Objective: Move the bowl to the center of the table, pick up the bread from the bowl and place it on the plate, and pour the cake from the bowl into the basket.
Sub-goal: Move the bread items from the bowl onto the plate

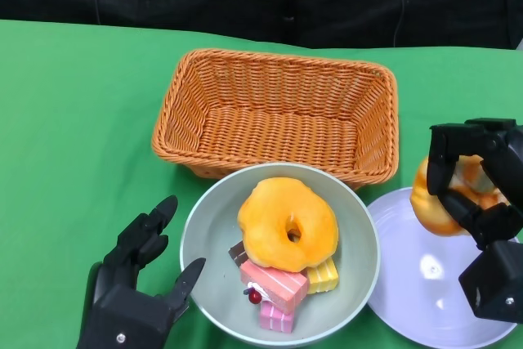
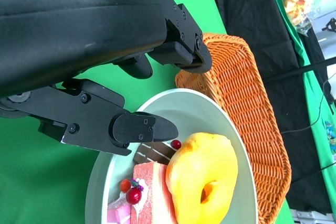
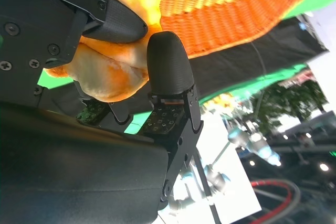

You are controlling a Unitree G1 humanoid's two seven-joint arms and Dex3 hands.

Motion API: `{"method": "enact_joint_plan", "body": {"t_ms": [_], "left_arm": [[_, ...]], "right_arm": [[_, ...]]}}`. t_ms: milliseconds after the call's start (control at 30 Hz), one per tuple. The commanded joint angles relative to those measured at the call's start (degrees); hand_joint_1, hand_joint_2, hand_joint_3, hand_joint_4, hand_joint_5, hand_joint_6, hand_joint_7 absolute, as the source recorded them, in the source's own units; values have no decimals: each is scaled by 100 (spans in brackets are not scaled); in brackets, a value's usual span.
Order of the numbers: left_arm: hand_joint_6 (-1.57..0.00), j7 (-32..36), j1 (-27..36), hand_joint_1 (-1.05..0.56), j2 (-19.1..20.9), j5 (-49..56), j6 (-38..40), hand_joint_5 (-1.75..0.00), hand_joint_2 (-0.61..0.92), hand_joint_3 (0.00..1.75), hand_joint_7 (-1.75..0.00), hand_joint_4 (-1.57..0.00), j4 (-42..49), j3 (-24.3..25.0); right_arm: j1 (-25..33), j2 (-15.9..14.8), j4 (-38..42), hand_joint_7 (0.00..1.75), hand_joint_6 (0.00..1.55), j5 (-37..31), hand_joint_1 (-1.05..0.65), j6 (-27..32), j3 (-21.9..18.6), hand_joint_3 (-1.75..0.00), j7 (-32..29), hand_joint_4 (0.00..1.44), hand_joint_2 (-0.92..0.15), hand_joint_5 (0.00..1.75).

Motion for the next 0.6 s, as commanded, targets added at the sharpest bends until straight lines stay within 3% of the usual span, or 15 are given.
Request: {"method": "enact_joint_plan", "body": {"t_ms": [33, 167, 233, 267, 300, 333, 400, 433, 467, 600], "left_arm": [[-46, -56, 26, -24, 47, -25, 38, -79, 92, 29, -1, -9, -91, 23], [-46, -60, 25, -25, 44, -53, -14, -79, 92, 28, -1, -9, -67, 28], [-45, -63, 26, -25, 42, -58, -8, -79, 92, 28, -1, -9, -71, 26], [-46, -64, 27, -25, 39, -62, -2, -79, 92, 28, -1, -9, -76, 26], [-46, -64, 27, -25, 36, -63, 1, -79, 92, 28, -1, -9, -80, 25], [-46, -65, 28, -25, 38, -66, 0, -80, 92, 28, -1, -9, -79, 31], [-46, -68, 28, -25, 36, -70, 1, -80, 92, 28, -1, -8, -79, 42], [-46, -67, 28, -25, 32, -66, 7, -80, 92, 28, -1, -8, -83, 43], [-46, -67, 29, -25, 30, -63, 12, -80, 92, 28, -1, -9, -86, 42], [-46, -60, 31, -25, 56, 1, 7, -80, 92, 27, -1, -9, -85, 27]], "right_arm": [[43, -135, 30, 145, 92, -7, 17, 64, 12, -151, 32, 98, -10, 175], [-49, -292, 407, 134, 91, -36, 21, 237, 183, -126, 392, 91, -23, 174], [-108, -324, 595, 114, 96, 70, 22, 229, 233, -113, 512, 90, -30, 171], [-140, -332, 707, 93, 96, 162, 20, 230, 253, -94, 607, 90, -40, 161], [-162, -337, 784, 61, 101, 225, 15, 226, 266, -67, 672, 90, -56, 141], [-185, -356, 826, 41, 107, 222, 13, 331, 300, -51, 788, 91, -64, 133], [-209, -401, 799, 12, 96, 210, 2, 543, 355, -23, 1051, 92, -79, 71], [-210, -449, 690, 5, 81, 212, -5, 738, 393, -12, 1303, 85, -84, 41], [-206, -483, 598, 2, 67, 222, -14, 876, 417, -8, 1480, 76, -88, 24], [-189, -685, 328, 0, 36, 199, -41, 1111, 527, -3, 2058, 44, -91, 2]]}}
